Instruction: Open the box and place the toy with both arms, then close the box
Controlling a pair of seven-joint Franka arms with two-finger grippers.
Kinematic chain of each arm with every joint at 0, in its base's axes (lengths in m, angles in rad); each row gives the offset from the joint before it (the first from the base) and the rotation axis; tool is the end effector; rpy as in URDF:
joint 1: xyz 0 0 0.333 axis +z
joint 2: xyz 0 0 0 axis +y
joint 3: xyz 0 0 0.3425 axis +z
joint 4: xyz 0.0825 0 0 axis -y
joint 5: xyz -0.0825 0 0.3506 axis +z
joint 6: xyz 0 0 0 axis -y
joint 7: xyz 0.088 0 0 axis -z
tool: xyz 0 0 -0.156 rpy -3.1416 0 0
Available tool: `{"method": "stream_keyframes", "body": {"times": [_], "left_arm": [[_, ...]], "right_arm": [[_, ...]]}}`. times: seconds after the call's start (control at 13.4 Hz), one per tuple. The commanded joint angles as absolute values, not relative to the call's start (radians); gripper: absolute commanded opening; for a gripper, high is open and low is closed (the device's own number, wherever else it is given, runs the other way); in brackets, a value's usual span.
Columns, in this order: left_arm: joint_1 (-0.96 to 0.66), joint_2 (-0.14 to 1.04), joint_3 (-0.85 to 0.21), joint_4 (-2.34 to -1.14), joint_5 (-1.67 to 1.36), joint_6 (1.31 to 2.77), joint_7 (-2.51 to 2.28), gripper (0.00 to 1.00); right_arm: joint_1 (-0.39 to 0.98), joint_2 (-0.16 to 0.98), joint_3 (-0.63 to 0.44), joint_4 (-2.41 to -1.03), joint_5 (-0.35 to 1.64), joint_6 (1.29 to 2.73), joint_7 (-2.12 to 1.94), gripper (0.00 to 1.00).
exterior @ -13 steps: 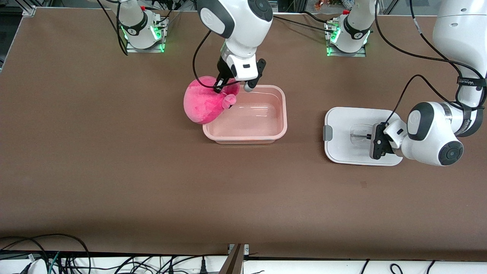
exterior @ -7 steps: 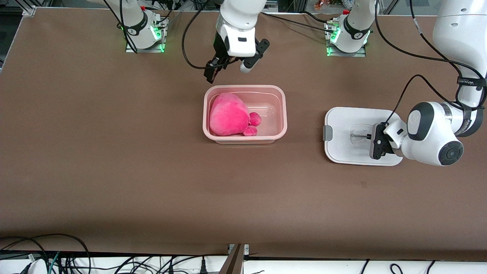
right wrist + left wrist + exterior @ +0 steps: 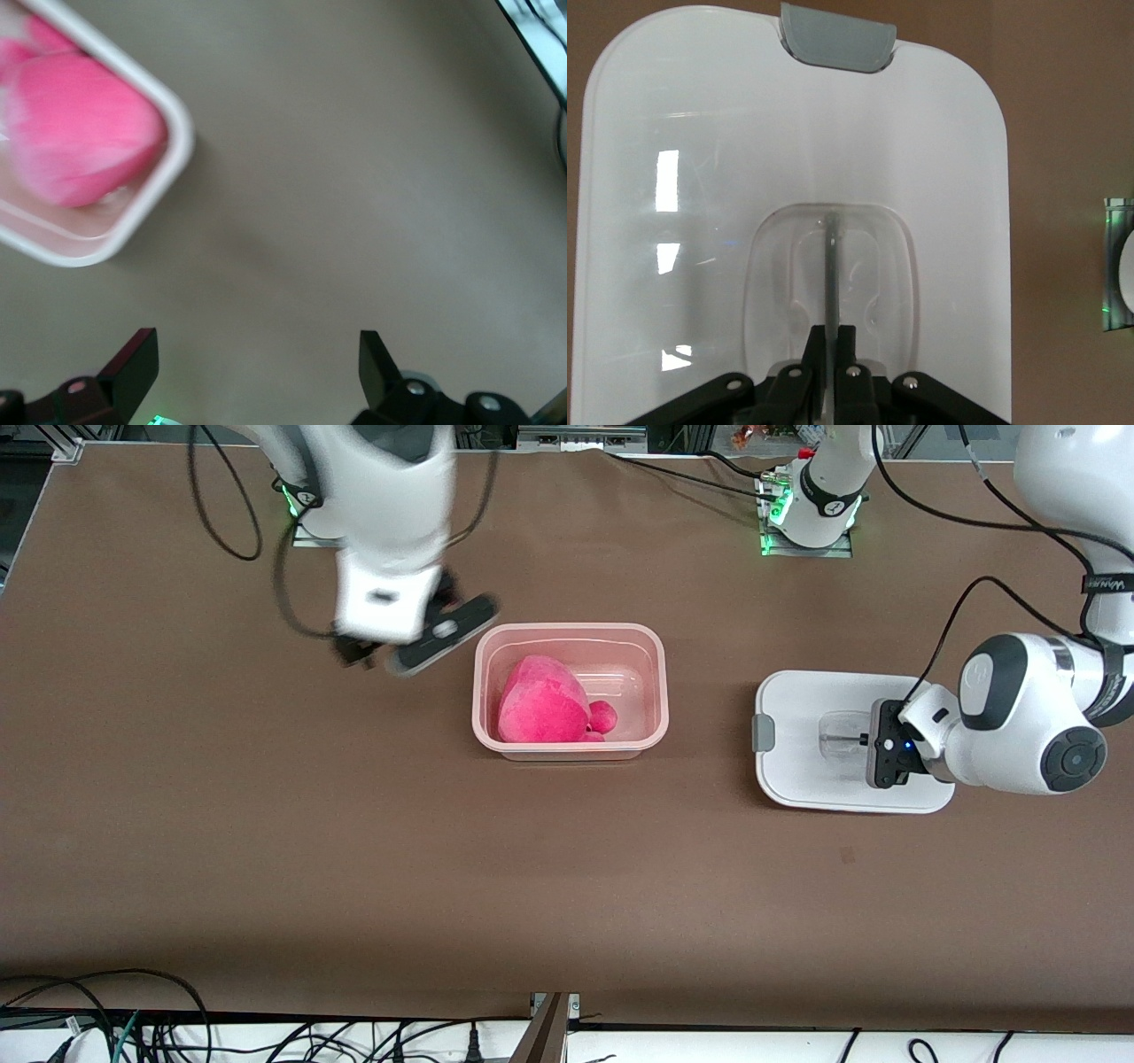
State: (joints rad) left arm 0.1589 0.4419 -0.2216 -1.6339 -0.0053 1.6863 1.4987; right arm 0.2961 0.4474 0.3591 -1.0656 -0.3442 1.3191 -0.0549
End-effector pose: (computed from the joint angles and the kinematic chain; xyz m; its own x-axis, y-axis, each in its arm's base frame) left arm 0.5894 -0.0251 0.3378 0.0276 -0.9970 0.0718 -0.9268 0.0014 0.3755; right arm 0.5562 0.2848 0.5529 0.8034 0.5693 -0.1745 0.5945 -0.7837 0.1800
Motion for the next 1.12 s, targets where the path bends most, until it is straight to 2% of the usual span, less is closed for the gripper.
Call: {"method": "stream_keyframes", "body": {"times": [0.0, 0.15, 0.22, 0.45, 0.67, 0.82, 0.9, 1.05], "left_arm": [[0.077, 0.396, -0.213, -1.542, -0.009, 1.557, 1.443, 0.00], [0.020, 0.388, -0.221, -1.491, -0.028, 1.511, 1.434, 0.00], [-0.004, 0.379, -0.262, -1.461, -0.029, 1.509, 1.411, 0.00], [-0.047, 0.388, -0.411, -1.431, -0.057, 1.523, 1.132, 0.00], [-0.208, 0.426, -0.437, -1.431, -0.060, 1.636, 0.951, 0.00], [-0.282, 0.463, -0.437, -1.428, -0.061, 1.736, 0.885, 0.00], [-0.311, 0.483, -0.437, -1.428, -0.061, 1.800, 0.867, 0.00], [-0.356, 0.512, -0.437, -1.428, -0.060, 1.882, 0.826, 0.00]], "right_arm": [[0.110, 0.434, 0.376, -1.065, -0.281, 1.348, -0.049, 1.00], [-0.015, 0.440, 0.379, -1.066, -0.189, 1.396, -0.040, 1.00], [-0.050, 0.448, 0.377, -1.068, -0.161, 1.417, -0.040, 1.00], [-0.090, 0.489, 0.356, -1.071, -0.160, 1.476, 0.062, 1.00], [-0.113, 0.486, 0.344, -1.103, -0.091, 1.489, 0.207, 1.00], [-0.104, 0.409, 0.252, -1.245, -0.010, 1.601, 0.247, 1.00], [-0.106, 0.366, 0.241, -1.318, 0.004, 1.642, 0.244, 1.00], [-0.107, 0.280, 0.206, -1.391, -0.001, 1.655, 0.248, 1.00]]}}
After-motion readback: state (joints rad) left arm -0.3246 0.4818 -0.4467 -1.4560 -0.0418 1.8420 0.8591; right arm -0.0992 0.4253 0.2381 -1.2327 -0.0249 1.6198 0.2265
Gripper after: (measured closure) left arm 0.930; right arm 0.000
